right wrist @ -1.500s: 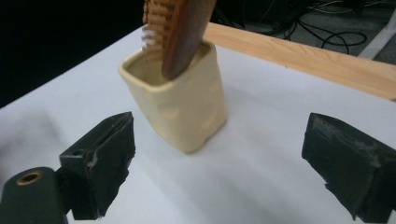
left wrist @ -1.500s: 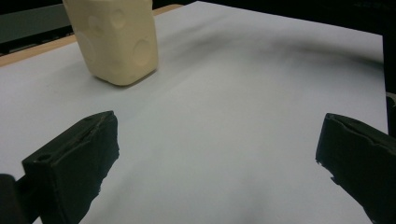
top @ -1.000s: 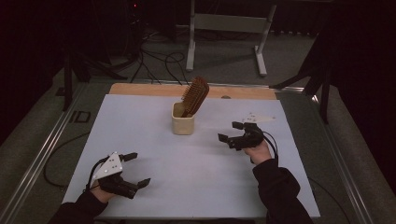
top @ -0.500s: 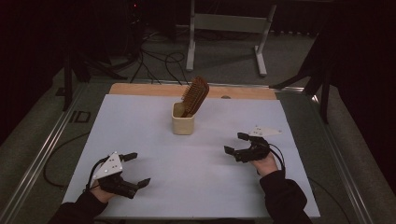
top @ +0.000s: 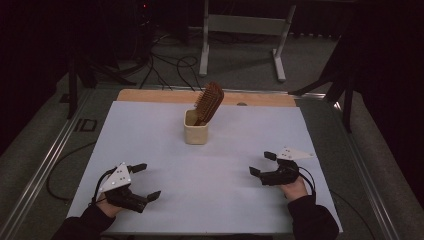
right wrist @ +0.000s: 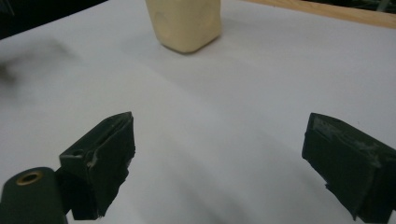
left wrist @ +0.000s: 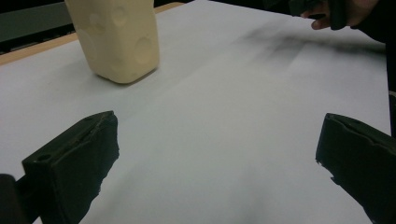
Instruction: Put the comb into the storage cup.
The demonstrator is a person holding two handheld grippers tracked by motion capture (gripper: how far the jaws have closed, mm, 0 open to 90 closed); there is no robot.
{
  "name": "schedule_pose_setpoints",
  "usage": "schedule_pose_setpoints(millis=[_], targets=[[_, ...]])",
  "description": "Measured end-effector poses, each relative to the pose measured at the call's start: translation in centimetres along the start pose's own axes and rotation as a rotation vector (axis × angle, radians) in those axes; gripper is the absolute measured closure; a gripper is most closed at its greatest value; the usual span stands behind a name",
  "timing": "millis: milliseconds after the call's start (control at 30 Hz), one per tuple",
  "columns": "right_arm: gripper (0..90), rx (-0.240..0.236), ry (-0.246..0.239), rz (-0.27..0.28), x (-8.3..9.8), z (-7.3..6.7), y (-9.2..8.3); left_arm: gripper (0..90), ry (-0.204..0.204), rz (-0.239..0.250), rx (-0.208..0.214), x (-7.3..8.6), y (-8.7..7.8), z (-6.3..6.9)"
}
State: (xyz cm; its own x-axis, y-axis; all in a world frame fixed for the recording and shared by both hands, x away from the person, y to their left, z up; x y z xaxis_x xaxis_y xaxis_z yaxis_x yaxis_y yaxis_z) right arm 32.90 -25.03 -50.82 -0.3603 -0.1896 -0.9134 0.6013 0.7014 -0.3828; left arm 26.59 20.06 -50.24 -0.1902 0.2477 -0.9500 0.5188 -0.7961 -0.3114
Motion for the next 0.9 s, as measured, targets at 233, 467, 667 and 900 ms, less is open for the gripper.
schedule_pose_setpoints(millis=[233, 467, 667, 900], targets=[[9.2, 0.043, -0.005, -0.014, 1.2, -0.2, -1.3, 0.0, 0.002, 0.002, 0.000, 0.0, -0.1, 0.0], [9.3, 0.085, -0.011, -0.018, 2.1, -0.2, -2.5, 0.0, 0.001, 0.003, -0.002, 0.0, -0.1, 0.0], [9.3, 0.127, 0.009, -0.002, 2.9, 0.1, -4.0, 0.0, 0.000, 0.001, 0.000, 0.0, 0.0, 0.0], [9.3, 0.148, -0.011, -0.015, 3.2, 0.0, -4.0, 0.0, 0.000, -0.001, -0.002, 0.1, 0.0, 0.0]])
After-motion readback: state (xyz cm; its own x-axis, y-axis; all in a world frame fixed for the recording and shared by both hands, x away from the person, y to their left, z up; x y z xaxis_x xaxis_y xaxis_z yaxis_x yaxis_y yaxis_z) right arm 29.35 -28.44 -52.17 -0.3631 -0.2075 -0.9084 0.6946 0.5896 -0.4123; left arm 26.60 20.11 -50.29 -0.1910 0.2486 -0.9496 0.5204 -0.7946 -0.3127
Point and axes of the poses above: each handheld gripper's, and its own axes: y roughly forward along the jaws, x roughly out of its underside, z roughly to its right, the point moved 3 cm from there along y, roughly forward along the jaws, and after that the axes turned 6 degrees about z, right-handed, at the moved point
